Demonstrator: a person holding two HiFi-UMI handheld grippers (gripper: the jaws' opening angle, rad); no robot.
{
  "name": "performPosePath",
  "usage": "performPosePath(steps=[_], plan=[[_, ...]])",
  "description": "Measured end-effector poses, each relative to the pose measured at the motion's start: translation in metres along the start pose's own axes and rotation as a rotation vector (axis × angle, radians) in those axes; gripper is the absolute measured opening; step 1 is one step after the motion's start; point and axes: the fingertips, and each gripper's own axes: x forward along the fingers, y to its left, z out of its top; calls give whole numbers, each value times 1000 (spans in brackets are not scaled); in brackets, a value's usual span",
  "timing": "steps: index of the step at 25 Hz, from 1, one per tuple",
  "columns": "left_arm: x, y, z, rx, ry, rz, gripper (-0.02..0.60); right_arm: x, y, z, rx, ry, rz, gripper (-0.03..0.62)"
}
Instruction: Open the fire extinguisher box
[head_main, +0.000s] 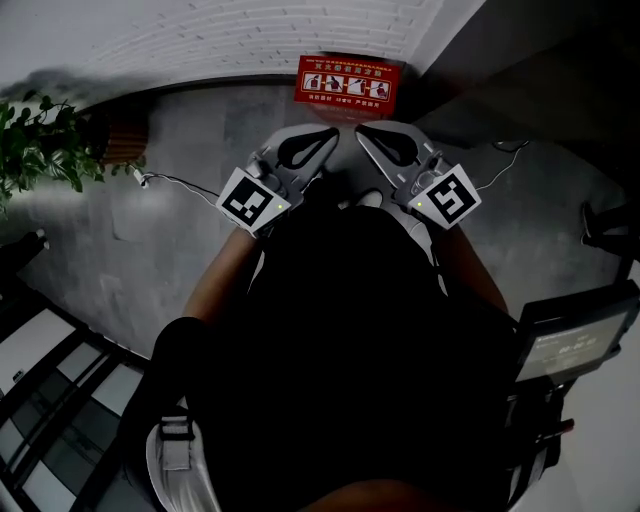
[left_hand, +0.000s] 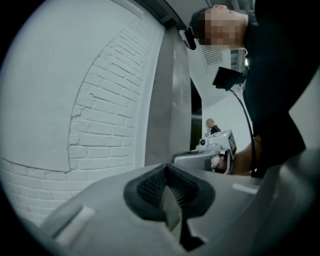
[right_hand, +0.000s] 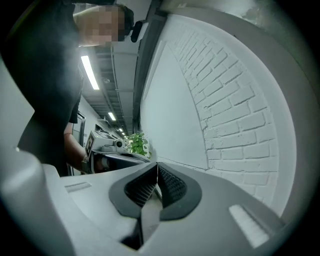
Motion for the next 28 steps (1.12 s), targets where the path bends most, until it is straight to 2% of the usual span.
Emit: performPosePath(steps=[7,17,22,25,28], plan=[[17,43,-5,-5,-3,-39,2,31,-34,-9,6,27,-38,11],[44,161,0,-48,-44,-149,2,120,-117,2,49,64,-137,11],[63,197,-16,-70,-18,-207,2,137,-156,-20,124,90,-208,11],[75,212,-28,-83,-29,-210,3,138,-175,-31,168,93,-243,11],[92,219,-46,-106,13,-209,3,129,-201,-48,235,72,-261,11]])
